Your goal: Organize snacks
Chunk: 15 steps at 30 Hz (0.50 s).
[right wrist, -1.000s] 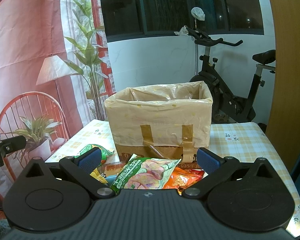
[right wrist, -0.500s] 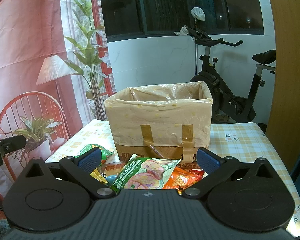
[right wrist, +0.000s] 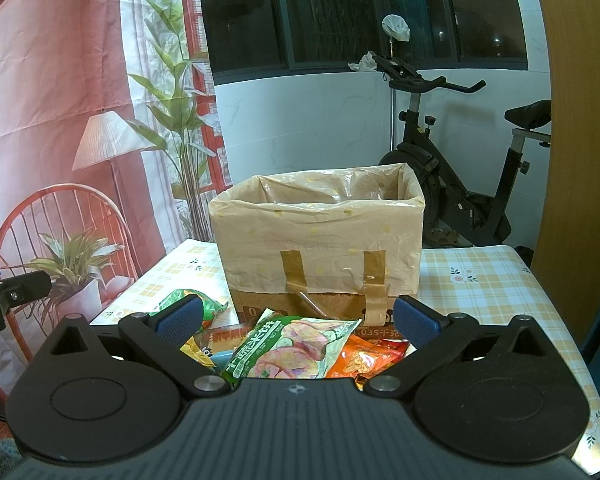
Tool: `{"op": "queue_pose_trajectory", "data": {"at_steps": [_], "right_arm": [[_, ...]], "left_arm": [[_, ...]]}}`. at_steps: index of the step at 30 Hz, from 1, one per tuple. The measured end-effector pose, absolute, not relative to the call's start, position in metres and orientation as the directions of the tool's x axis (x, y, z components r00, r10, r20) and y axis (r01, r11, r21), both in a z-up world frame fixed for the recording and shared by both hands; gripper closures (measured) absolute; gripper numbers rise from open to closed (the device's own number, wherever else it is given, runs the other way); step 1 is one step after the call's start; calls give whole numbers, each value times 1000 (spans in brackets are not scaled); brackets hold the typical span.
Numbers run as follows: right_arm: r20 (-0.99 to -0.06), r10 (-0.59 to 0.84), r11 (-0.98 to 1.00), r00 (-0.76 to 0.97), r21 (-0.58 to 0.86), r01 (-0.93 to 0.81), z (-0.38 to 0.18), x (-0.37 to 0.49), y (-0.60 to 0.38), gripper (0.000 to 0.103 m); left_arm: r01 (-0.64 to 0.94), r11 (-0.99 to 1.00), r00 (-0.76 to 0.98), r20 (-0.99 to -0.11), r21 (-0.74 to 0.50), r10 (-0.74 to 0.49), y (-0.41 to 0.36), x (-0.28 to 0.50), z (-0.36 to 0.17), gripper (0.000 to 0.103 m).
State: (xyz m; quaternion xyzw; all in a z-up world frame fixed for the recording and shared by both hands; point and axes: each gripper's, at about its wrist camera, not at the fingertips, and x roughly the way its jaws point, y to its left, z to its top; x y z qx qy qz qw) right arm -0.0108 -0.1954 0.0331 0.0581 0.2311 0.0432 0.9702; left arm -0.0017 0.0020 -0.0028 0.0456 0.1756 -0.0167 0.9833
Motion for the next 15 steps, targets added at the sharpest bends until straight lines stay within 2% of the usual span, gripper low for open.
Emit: {"op": "queue_pose_trajectory", "data": {"at_steps": [15], "right_arm": [[-445, 111, 989, 889, 136, -56, 32, -10, -195, 0]], "left_arm": [[45, 997, 933, -360, 69, -17, 3, 1, -4, 1]]}}
